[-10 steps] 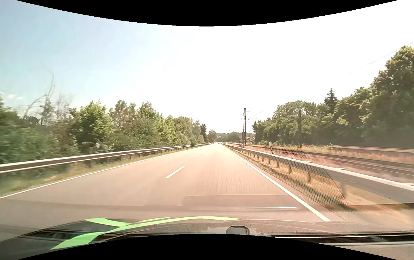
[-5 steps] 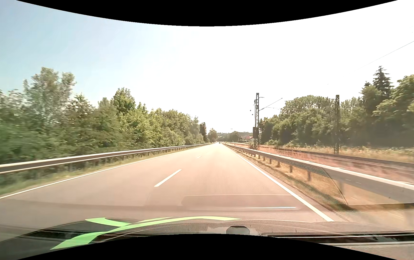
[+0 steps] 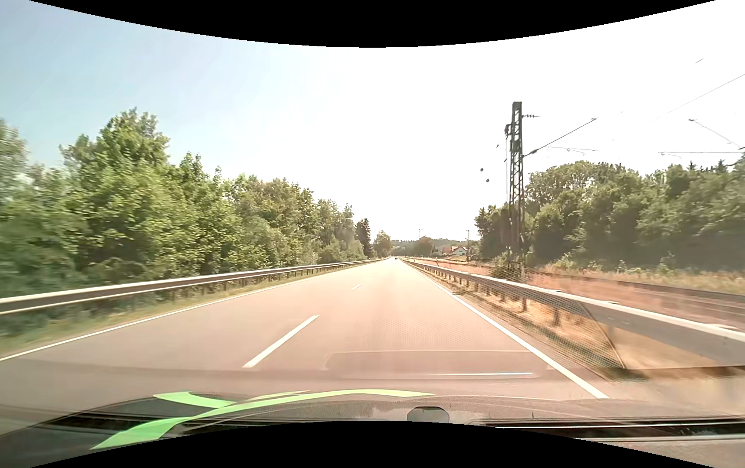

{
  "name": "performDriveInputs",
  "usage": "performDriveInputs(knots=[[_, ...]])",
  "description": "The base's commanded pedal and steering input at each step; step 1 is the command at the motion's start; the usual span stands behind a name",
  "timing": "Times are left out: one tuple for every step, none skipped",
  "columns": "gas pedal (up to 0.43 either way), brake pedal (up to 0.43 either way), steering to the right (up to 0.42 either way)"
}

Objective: Follow the waypoints while adhering to traffic rules and regulations

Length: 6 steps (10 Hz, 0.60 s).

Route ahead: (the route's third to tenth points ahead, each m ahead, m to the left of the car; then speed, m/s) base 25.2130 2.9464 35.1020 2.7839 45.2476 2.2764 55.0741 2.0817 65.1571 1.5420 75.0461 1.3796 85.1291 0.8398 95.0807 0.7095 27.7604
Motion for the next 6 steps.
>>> performDriveInputs(knots=[[0.280, 0.000, -0.001], [0.280, 0.000, -0.001], [0.268, 0.000, 0.000], [0.248, 0.000, 0.000], [0.248, 0.000, 0.000], [0.240, 0.000, 0.000]])
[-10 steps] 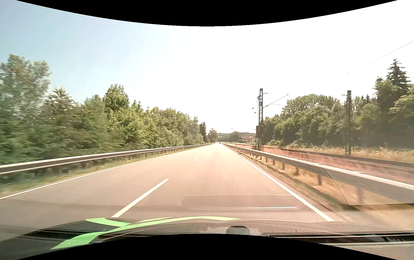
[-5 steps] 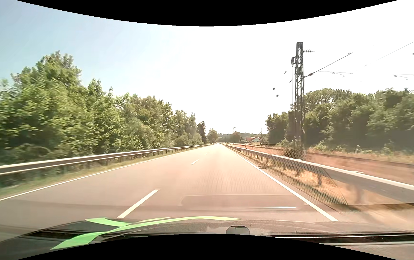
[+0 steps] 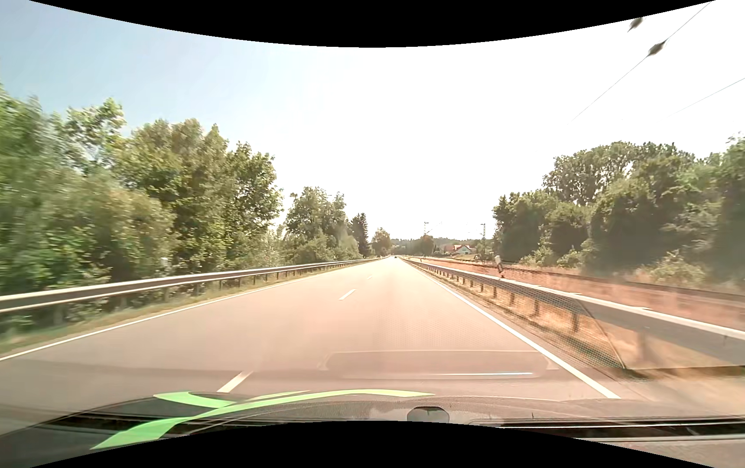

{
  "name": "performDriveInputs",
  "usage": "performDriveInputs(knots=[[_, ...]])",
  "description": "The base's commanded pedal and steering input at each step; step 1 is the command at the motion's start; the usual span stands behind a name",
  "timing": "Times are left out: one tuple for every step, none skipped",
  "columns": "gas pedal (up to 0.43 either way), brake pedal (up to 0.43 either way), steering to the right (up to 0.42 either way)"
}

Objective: Follow the waypoints while adhering to traffic rules and regulations

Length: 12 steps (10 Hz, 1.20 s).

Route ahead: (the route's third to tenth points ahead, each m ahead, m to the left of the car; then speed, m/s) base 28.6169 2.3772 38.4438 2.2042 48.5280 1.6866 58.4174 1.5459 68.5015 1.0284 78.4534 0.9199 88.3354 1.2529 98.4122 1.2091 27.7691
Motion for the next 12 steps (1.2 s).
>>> performDriveInputs(knots=[[0.248, 0.000, 0.000], [0.248, 0.000, 0.000], [0.260, 0.000, 0.000], [0.260, 0.000, 0.000], [0.268, 0.000, 0.000], [0.268, 0.000, 0.000], [0.280, 0.000, 0.000], [0.280, 0.000, 0.000], [0.287, 0.000, 0.000], [0.287, 0.000, 0.000], [0.287, 0.000, 0.000], [0.280, 0.000, 0.000]])
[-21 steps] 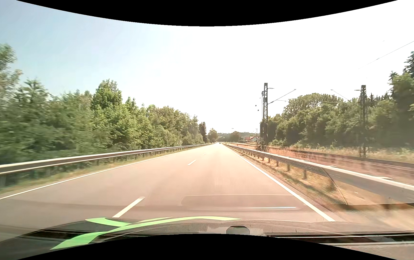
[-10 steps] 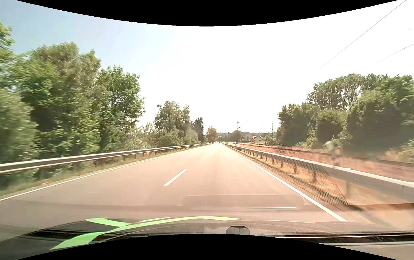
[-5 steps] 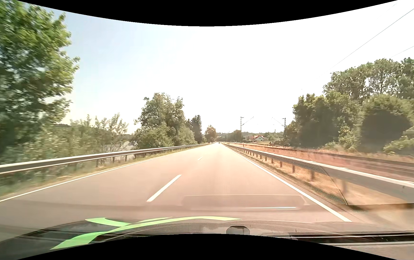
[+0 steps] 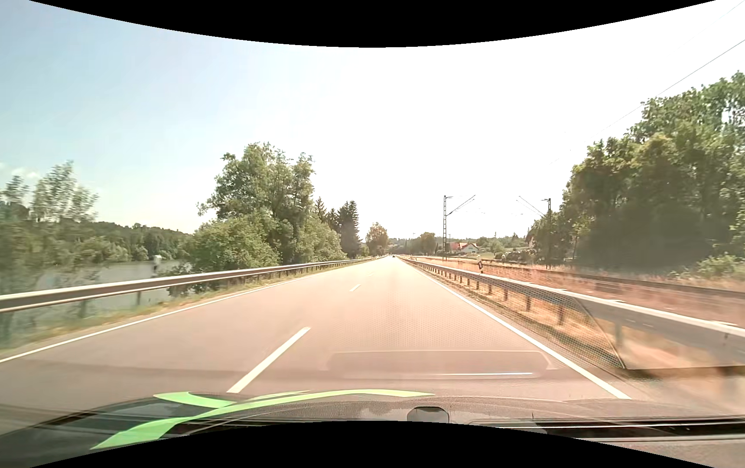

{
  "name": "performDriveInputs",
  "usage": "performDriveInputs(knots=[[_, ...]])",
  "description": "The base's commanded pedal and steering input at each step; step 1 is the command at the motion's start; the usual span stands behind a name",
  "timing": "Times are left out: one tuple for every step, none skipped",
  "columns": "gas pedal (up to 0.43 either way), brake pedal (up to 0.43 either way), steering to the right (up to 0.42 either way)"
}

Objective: Follow the waypoints while adhering to traffic rules and regulations

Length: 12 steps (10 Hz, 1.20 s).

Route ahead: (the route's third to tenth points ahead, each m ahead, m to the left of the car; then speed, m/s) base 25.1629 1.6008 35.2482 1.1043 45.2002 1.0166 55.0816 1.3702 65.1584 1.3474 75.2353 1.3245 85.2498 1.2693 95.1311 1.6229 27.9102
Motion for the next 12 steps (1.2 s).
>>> performDriveInputs(knots=[[0.248, 0.000, 0.000], [0.240, 0.000, 0.000], [0.240, 0.000, 0.000], [0.240, 0.000, 0.000], [0.240, 0.000, 0.000], [0.240, 0.000, 0.000], [0.248, 0.000, 0.000], [0.260, 0.000, 0.000], [0.268, 0.000, 0.000], [0.268, 0.000, -0.001], [0.268, 0.000, -0.001], [0.280, 0.000, -0.001]])
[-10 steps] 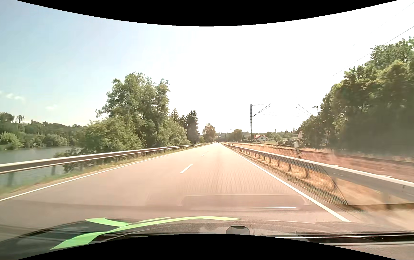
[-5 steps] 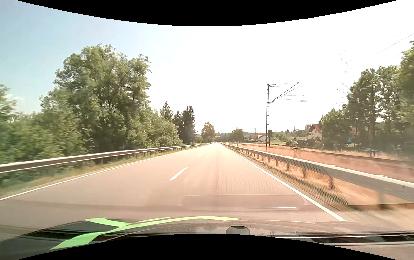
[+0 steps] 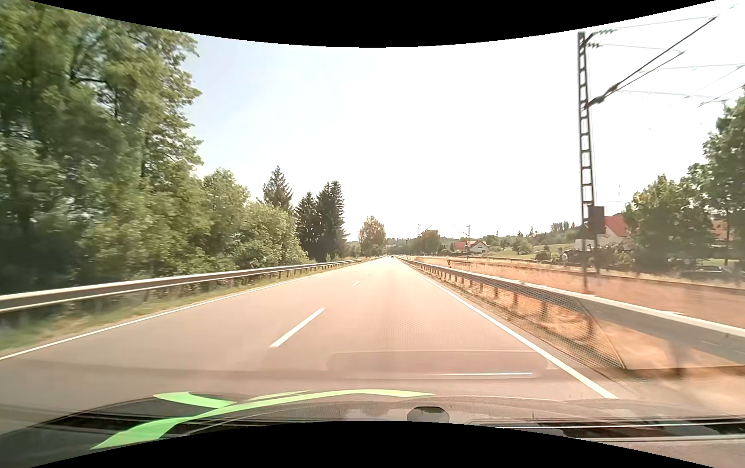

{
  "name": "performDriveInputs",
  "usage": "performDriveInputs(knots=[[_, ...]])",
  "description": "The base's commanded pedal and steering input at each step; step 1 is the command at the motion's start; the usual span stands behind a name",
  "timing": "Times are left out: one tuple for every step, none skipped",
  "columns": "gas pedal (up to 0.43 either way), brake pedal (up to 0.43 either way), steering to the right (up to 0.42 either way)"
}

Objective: Follow the waypoints while adhering to traffic rules and regulations

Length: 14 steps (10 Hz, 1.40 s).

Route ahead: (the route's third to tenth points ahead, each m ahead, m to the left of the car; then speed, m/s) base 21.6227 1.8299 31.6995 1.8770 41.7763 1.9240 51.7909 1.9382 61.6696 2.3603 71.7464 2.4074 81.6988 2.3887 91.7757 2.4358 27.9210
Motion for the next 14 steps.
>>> performDriveInputs(knots=[[0.287, 0.000, -0.001], [0.287, 0.000, -0.001], [0.287, 0.000, -0.001], [0.280, 0.000, -0.001], [0.268, 0.000, -0.001], [0.260, 0.000, -0.001], [0.260, 0.000, -0.001], [0.260, 0.000, -0.001], [0.260, 0.000, -0.001], [0.268, 0.000, -0.001], [0.268, 0.000, -0.001], [0.268, 0.000, -0.001], [0.268, 0.000, -0.001], [0.268, 0.000, -0.001]])
